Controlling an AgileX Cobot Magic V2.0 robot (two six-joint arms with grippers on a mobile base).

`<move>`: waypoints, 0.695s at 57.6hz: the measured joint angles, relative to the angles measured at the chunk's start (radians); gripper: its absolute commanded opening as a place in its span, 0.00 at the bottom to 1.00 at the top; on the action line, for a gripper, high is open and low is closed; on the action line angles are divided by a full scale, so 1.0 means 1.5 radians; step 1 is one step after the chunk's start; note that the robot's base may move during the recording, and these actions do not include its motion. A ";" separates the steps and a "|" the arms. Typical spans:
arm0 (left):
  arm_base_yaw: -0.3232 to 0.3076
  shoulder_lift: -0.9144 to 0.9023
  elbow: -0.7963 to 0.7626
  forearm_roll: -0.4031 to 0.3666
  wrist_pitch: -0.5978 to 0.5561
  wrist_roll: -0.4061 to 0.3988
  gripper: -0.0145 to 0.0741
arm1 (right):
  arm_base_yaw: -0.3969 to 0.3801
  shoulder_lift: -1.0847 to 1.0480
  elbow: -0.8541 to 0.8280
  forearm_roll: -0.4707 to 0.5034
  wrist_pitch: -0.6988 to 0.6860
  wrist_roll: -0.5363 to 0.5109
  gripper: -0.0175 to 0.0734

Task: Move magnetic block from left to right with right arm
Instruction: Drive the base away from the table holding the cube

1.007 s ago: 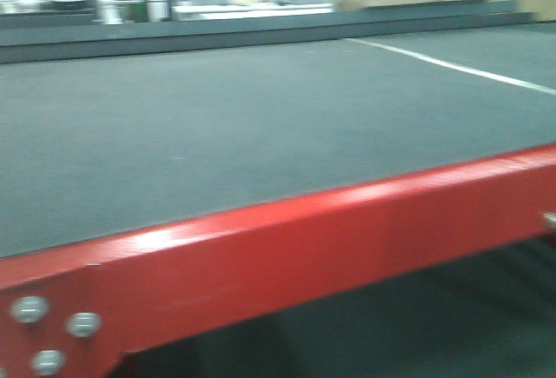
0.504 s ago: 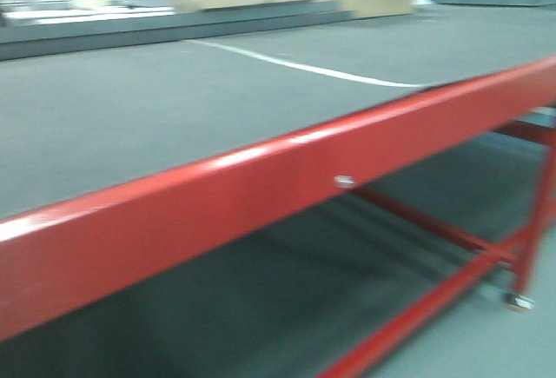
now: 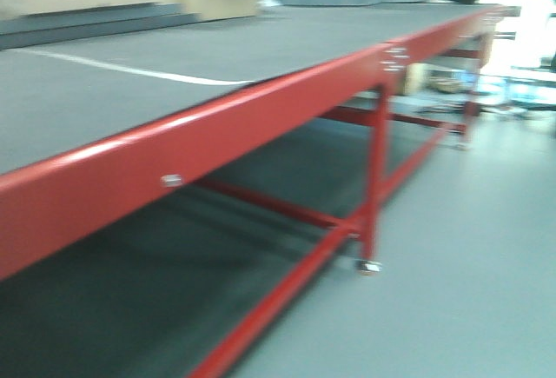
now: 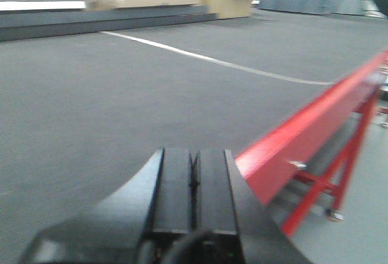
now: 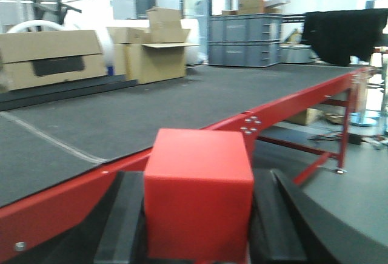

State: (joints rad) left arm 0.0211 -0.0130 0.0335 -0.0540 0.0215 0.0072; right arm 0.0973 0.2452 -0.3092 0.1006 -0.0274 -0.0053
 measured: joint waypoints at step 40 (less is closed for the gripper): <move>0.000 0.000 0.000 0.000 0.000 0.000 0.02 | 0.000 0.000 0.000 0.000 0.000 0.000 0.54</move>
State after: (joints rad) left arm 0.0211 -0.0130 0.0335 -0.0540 0.0215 0.0072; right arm 0.0973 0.2452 -0.3092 0.1006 -0.0274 -0.0053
